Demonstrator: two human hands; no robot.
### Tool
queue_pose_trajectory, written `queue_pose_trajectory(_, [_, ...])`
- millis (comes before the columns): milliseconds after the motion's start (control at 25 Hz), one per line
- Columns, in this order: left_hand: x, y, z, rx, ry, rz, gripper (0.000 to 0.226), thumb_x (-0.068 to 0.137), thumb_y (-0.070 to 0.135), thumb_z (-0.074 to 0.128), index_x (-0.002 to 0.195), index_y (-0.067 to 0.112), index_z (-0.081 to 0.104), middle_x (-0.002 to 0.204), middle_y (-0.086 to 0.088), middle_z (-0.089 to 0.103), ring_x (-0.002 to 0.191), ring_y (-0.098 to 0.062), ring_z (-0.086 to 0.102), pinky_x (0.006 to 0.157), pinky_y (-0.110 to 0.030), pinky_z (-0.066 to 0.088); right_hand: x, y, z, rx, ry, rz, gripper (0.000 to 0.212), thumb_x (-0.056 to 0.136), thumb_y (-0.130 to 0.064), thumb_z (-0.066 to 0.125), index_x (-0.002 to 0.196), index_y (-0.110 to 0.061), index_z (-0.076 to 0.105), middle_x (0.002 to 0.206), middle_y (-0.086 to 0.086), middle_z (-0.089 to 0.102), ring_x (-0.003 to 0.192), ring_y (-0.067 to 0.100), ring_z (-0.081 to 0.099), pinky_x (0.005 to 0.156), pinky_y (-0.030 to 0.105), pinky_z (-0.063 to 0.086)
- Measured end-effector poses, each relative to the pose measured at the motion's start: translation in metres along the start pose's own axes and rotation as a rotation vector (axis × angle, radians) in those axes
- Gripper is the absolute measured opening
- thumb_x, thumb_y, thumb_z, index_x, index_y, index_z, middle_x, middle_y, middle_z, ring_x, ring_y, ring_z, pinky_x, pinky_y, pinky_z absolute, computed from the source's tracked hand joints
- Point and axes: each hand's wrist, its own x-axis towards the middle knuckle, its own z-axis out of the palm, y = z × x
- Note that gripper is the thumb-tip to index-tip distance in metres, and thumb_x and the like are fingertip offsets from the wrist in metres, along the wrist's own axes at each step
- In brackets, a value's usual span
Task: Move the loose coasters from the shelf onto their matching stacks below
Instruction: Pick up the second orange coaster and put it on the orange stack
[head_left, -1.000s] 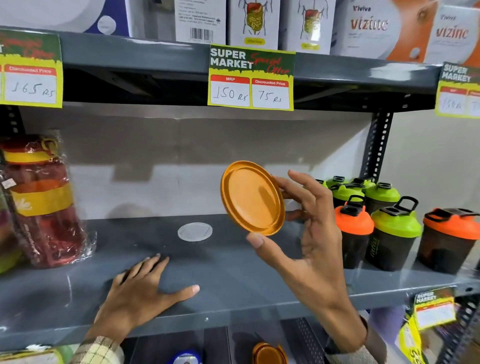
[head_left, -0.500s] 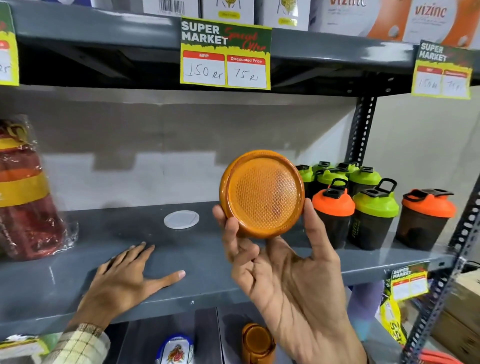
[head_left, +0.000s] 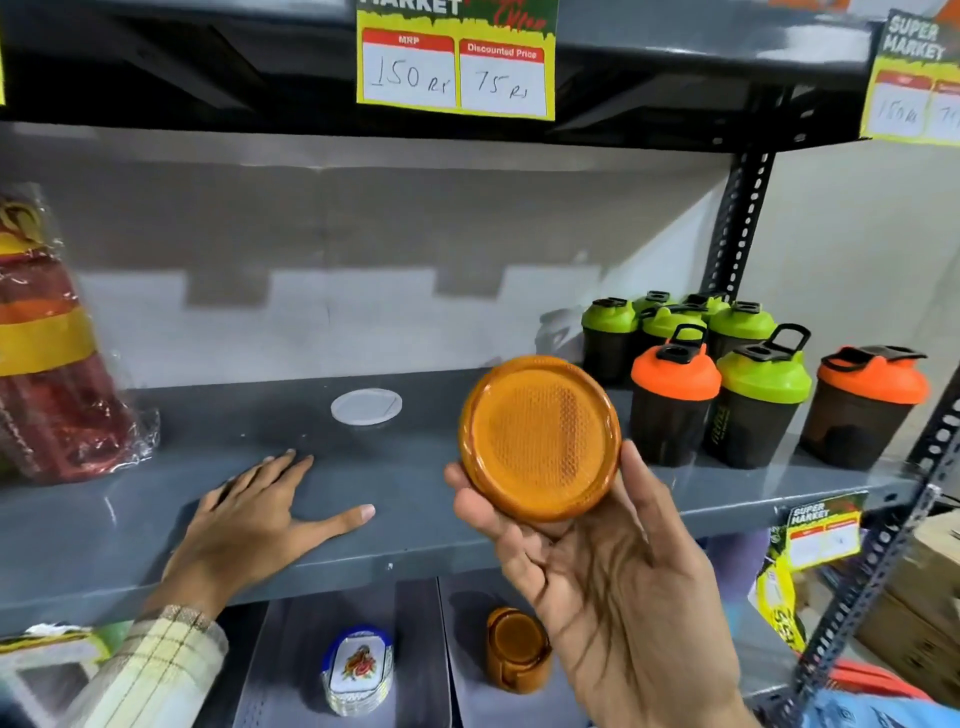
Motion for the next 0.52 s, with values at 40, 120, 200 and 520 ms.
queue_pose_trajectory(40, [0.001,0.001,-0.002,0.003,-0.008,-0.006,0.136,0.046,0.109,0.022,0.158,0.031,0.025,0.167,0.013,0.016,0.153,-0.009,0.013,0.123,-0.04,0.014,-0.005,0.002,-0.009,0.007,-0.005,-0.006,0.067,0.109,-0.048,0.021,0.152,0.002,0.029,0.153,0.044,0.01,0.141,0.048,0.04,0.116,0.039,0.037])
queue_pose_trajectory(120, [0.001,0.003,-0.004,0.033,-0.034,-0.017,0.139,0.044,0.109,0.019,0.159,0.031,0.022,0.168,0.012,0.013,0.154,-0.01,0.011,0.123,-0.042,0.013,-0.02,0.01,-0.03,0.048,0.023,0.019,0.07,0.109,-0.049,0.016,0.154,0.006,0.019,0.152,0.046,0.006,0.143,0.052,0.031,0.121,0.044,0.029])
queue_pose_trajectory(200, [0.001,0.004,-0.005,0.049,-0.052,-0.019,0.14,0.043,0.109,0.018,0.159,0.031,0.022,0.168,0.011,0.013,0.154,-0.012,0.012,0.123,-0.043,0.014,-0.04,0.02,-0.049,0.046,0.104,0.055,0.073,0.109,-0.05,0.015,0.153,0.008,0.014,0.151,0.046,0.006,0.144,0.054,0.027,0.123,0.047,0.026])
queue_pose_trajectory(520, [0.003,0.003,-0.001,0.063,-0.039,-0.013,0.137,0.046,0.108,0.022,0.158,0.029,0.028,0.168,0.009,0.018,0.153,-0.017,0.017,0.12,-0.05,0.017,-0.095,0.06,-0.089,-0.216,0.774,0.279,0.064,0.087,-0.048,0.049,0.121,0.006,0.056,0.099,0.044,0.068,0.074,0.05,0.074,0.052,0.036,0.063])
